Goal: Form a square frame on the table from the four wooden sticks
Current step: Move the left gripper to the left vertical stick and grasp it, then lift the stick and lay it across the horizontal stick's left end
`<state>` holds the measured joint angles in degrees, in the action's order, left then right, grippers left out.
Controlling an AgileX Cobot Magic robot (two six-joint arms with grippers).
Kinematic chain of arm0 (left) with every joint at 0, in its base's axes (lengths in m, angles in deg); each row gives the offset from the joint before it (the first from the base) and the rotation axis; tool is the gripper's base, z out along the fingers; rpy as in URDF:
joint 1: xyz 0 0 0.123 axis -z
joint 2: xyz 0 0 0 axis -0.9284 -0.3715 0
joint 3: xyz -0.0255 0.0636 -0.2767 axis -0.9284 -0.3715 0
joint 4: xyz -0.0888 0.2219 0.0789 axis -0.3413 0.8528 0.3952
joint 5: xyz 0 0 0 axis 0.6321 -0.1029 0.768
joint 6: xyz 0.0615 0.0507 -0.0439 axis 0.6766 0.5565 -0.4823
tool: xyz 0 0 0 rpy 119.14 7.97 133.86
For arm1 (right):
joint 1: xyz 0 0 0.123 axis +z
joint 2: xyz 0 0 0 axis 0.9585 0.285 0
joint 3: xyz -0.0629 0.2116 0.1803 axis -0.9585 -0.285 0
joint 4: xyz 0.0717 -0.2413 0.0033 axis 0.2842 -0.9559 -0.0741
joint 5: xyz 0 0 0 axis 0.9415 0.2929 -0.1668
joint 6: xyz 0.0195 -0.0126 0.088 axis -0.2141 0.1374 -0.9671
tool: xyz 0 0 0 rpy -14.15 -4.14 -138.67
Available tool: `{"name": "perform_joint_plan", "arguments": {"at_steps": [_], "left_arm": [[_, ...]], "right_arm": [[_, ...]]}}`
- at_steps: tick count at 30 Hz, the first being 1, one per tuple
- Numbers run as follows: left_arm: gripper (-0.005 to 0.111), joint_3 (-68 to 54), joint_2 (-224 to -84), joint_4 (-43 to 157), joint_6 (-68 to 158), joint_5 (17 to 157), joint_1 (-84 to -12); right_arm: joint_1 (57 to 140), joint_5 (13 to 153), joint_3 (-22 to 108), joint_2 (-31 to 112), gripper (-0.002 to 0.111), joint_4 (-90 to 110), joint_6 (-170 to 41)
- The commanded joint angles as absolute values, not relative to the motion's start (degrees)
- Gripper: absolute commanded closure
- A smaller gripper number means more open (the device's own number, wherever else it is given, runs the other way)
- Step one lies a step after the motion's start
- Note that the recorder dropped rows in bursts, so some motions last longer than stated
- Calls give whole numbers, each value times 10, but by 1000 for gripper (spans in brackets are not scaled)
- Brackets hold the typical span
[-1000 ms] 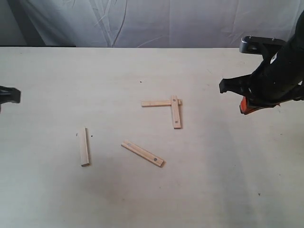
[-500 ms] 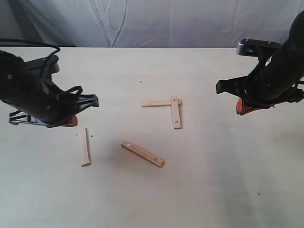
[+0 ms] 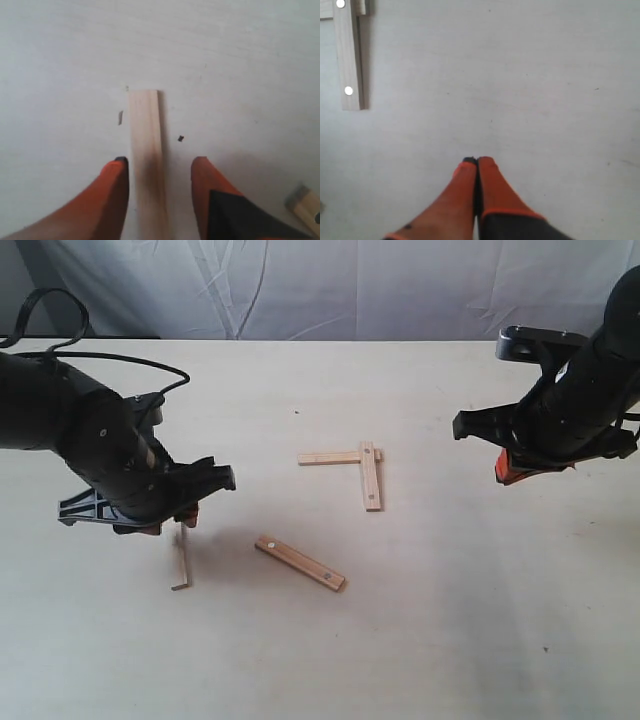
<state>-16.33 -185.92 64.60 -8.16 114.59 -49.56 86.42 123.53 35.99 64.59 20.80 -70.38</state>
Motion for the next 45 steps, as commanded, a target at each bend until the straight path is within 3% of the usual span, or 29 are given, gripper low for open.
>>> {"name": "perform_joint_plan", "arguments": {"at_steps": [1, 8, 16, 28, 45], "left_arm": [[66, -160, -1887, 652, -86, 1143, -493], [68, -160, -1900, 656, -99, 1139, -493], [106, -159, -1918, 668, -98, 1137, -493], [107, -10, -1873, 592, -1, 1139, -490], [107, 176, -2051, 573, -22, 1196, -390]], "right_arm": [[861, 1227, 358, 645, 108, 209, -700], [861, 1222, 358, 645, 108, 209, -700], [861, 1222, 358, 645, 108, 209, -700], [861, 1223, 358, 645, 108, 232, -700], [861, 1214, 358, 645, 108, 239, -700]]}}
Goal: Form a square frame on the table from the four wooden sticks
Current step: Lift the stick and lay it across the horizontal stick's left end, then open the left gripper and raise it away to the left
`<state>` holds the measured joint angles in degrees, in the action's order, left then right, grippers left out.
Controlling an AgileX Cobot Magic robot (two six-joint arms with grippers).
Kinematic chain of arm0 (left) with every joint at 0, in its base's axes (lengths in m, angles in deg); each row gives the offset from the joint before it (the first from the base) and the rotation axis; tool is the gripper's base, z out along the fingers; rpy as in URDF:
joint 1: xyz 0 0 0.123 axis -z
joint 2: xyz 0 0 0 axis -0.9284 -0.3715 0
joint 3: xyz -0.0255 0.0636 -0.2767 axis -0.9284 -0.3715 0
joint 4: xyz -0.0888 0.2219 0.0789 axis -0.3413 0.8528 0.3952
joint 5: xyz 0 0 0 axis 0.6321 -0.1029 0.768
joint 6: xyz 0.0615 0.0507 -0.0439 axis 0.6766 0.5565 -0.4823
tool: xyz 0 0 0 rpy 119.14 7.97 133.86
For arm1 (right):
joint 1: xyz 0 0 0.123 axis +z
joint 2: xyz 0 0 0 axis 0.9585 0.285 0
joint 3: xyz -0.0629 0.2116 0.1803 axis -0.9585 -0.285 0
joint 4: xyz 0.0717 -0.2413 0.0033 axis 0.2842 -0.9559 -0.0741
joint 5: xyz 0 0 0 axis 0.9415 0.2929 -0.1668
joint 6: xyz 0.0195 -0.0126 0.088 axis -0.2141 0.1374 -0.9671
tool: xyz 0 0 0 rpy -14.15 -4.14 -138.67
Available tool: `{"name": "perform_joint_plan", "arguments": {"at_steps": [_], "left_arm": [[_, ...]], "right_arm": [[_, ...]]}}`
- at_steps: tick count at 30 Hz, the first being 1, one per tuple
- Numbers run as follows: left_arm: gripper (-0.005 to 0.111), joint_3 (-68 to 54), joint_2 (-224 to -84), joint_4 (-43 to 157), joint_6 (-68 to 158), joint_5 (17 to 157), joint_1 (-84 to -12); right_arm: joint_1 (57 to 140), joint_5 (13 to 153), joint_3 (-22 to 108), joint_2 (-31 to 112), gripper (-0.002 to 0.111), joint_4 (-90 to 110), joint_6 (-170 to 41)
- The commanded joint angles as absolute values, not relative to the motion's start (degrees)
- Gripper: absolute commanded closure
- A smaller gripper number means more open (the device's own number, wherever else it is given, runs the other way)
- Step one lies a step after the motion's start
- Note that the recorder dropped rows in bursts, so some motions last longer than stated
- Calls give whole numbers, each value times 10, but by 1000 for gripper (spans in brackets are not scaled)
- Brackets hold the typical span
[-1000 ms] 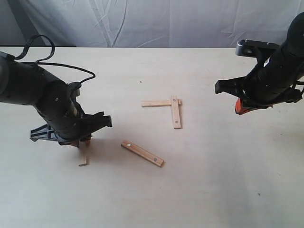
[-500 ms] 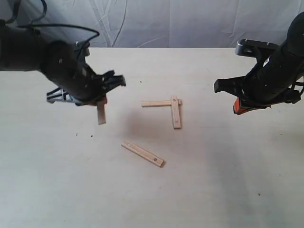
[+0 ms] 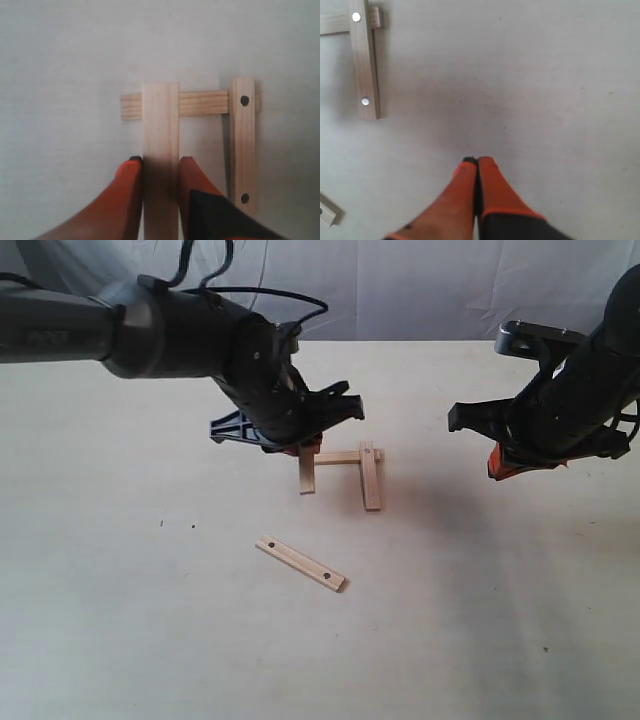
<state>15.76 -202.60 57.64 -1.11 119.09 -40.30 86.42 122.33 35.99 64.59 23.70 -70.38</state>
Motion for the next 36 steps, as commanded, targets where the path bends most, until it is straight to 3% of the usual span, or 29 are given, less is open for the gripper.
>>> {"name": "perform_joint_plan", "arguments": {"at_steps": [1, 20, 22, 28, 36], "left_arm": [[107, 179, -2055, 573, -22, 1196, -389], [107, 185, -2084, 590, -22, 1192, -389], [103, 185, -2085, 591, -22, 1194, -389], [72, 185, -2085, 587, -25, 1193, -389], [76, 185, -2052, 607, -25, 1220, -389]], "right_arm": [[861, 1214, 358, 645, 108, 239, -700], [861, 1204, 358, 645, 108, 243, -700], [861, 1204, 358, 645, 108, 243, -700], [861, 1204, 358, 645, 108, 243, -700], [861, 1204, 358, 645, 108, 243, -700]]}}
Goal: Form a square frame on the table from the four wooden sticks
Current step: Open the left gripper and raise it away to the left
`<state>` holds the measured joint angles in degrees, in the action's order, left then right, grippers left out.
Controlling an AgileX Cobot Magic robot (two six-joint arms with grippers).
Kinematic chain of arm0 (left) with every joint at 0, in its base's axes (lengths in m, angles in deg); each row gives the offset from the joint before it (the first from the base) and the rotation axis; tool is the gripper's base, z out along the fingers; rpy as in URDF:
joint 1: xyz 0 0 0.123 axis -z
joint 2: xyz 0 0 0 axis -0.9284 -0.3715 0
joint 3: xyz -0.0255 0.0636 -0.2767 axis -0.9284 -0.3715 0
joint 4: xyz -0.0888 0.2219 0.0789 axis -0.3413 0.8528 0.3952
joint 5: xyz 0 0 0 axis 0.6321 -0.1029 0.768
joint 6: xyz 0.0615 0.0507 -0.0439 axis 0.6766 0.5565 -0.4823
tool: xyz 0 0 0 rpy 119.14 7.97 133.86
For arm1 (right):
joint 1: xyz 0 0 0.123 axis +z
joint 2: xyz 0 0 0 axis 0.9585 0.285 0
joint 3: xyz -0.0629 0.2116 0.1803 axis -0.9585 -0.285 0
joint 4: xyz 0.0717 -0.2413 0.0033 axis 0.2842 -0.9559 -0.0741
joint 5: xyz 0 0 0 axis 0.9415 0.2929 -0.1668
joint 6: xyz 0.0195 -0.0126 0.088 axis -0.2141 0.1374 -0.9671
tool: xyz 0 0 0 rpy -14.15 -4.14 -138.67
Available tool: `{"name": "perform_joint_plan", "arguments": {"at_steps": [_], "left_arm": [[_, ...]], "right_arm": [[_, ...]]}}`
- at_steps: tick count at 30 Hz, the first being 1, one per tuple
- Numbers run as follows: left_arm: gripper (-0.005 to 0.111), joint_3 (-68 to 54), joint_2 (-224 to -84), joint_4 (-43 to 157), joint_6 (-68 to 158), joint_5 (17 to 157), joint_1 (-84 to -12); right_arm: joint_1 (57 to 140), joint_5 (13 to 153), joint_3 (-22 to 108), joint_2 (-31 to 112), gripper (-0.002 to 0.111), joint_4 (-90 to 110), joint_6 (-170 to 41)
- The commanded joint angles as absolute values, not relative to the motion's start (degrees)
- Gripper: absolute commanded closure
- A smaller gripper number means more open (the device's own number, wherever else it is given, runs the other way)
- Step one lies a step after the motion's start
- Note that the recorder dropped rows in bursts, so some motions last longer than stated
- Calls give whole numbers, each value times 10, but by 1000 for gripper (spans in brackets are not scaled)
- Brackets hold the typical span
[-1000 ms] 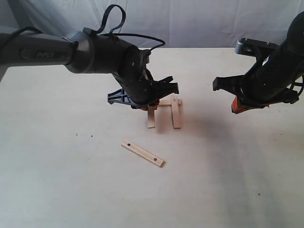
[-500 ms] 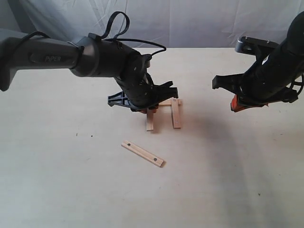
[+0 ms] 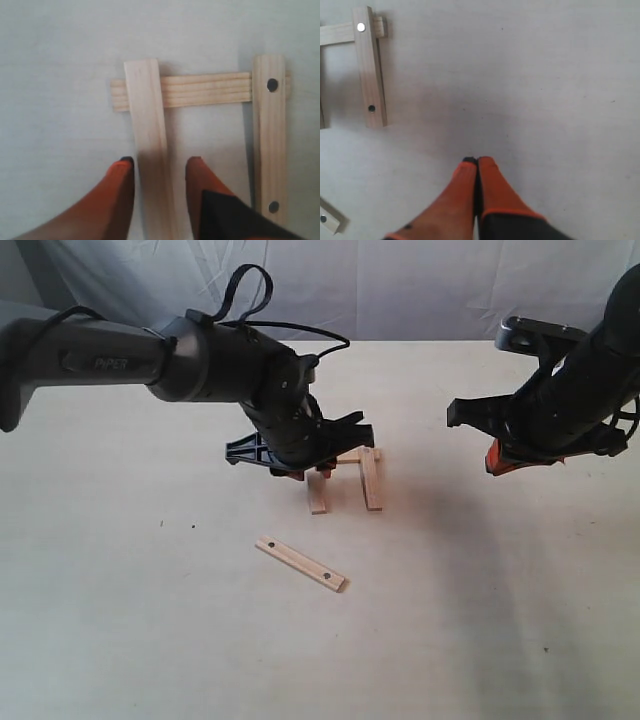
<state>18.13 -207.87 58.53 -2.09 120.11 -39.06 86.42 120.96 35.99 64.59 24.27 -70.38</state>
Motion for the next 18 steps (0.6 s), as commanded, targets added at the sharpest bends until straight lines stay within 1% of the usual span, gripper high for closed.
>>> {"name": "perform_joint_plan", "arguments": {"at_steps": [1, 4, 6, 7, 10, 13, 15, 18], "left_arm": [[79, 185, -2045, 621, -25, 1227, -390], [94, 185, -2026, 662, -25, 1270, -397], [107, 185, -2010, 683, -21, 1318, -417], [107, 185, -2003, 684, -13, 1328, -425], [107, 185, -1966, 664, 151, 1358, -453], [107, 172, -1934, 659, 224, 1377, -470], [107, 139, -1893, 632, 267, 1368, -499], [107, 60, -1813, 539, 379, 1345, -572]], "right_arm": [[861, 1204, 358, 645, 108, 243, -700], [861, 1212, 358, 645, 108, 243, -700], [861, 1217, 358, 645, 108, 243, -700], [861, 1217, 358, 645, 108, 243, -698], [862, 1231, 358, 645, 108, 279, -630], [880, 1242, 358, 645, 108, 288, -601], [912, 1248, 358, 645, 108, 288, -581], [972, 1248, 358, 645, 108, 288, -550]]}}
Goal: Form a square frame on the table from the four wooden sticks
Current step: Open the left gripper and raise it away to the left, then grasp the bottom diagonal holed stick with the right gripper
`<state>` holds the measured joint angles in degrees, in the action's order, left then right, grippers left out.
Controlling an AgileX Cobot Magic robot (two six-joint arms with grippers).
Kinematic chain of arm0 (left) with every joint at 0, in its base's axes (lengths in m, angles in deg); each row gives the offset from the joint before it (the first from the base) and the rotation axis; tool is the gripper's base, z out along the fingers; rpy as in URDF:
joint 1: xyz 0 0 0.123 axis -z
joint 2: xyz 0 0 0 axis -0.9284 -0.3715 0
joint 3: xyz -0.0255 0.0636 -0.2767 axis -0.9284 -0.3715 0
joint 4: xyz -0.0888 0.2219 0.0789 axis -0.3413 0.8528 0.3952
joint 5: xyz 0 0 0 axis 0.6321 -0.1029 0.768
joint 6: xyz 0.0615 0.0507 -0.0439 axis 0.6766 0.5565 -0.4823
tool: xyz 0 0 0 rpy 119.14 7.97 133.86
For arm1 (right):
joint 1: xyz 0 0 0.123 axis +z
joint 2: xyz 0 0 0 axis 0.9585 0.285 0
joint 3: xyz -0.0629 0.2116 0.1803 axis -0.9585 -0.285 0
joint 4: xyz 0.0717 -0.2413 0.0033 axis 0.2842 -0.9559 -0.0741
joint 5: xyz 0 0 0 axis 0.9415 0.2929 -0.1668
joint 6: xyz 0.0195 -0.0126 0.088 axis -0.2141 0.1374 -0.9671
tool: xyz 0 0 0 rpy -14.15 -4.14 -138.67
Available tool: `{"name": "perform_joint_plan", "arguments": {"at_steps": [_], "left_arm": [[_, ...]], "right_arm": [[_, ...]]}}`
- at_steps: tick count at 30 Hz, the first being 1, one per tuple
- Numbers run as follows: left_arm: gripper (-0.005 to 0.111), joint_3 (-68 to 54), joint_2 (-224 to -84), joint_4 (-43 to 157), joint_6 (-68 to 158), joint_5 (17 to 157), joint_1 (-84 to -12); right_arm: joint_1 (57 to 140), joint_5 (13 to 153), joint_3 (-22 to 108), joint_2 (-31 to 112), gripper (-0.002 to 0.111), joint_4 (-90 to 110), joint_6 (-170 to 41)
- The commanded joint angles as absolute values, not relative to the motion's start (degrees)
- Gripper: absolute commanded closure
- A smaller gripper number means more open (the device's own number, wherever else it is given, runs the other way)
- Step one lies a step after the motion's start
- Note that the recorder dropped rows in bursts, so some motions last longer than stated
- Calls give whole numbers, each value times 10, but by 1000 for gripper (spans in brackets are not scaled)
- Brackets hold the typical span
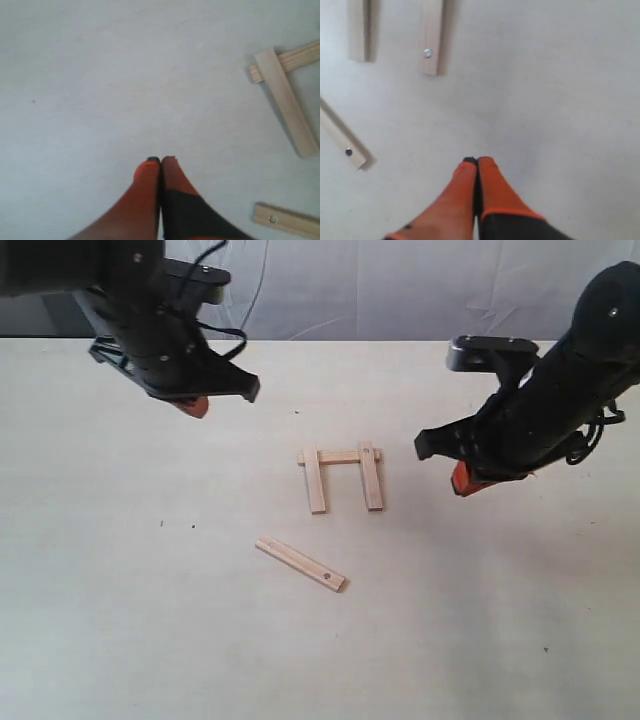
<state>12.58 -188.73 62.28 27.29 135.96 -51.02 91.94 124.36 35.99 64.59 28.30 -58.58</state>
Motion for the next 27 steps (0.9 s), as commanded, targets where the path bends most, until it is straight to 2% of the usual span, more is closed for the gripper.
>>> {"name": "perform_joint_plan", "arguments": {"at_steps": [1, 4, 6, 15, 22, 24, 27], "left_arm": [[107, 37, -1791, 507, 410, 1344, -593], [107, -49, -1708, 433, 460, 1328, -657], [107, -78, -1671, 417, 460, 1313, -674], [107, -167, -1555, 409, 460, 1263, -679], [107, -201, -1529, 408, 460, 1227, -679], [107, -202, -1528, 403, 460, 1223, -679], [107, -202, -1528, 386, 460, 1216, -679]], "right_arm": [[987, 1246, 358, 645, 108, 288, -543], [1049, 1251, 359, 648, 108, 288, -489], [1070, 1262, 372, 656, 108, 289, -488], [1138, 1330, 497, 738, 108, 291, -487], [1183, 1377, 589, 818, 107, 248, -486], [1189, 1387, 612, 838, 97, 230, -488], [1192, 1398, 639, 862, 76, 217, -498]]}}
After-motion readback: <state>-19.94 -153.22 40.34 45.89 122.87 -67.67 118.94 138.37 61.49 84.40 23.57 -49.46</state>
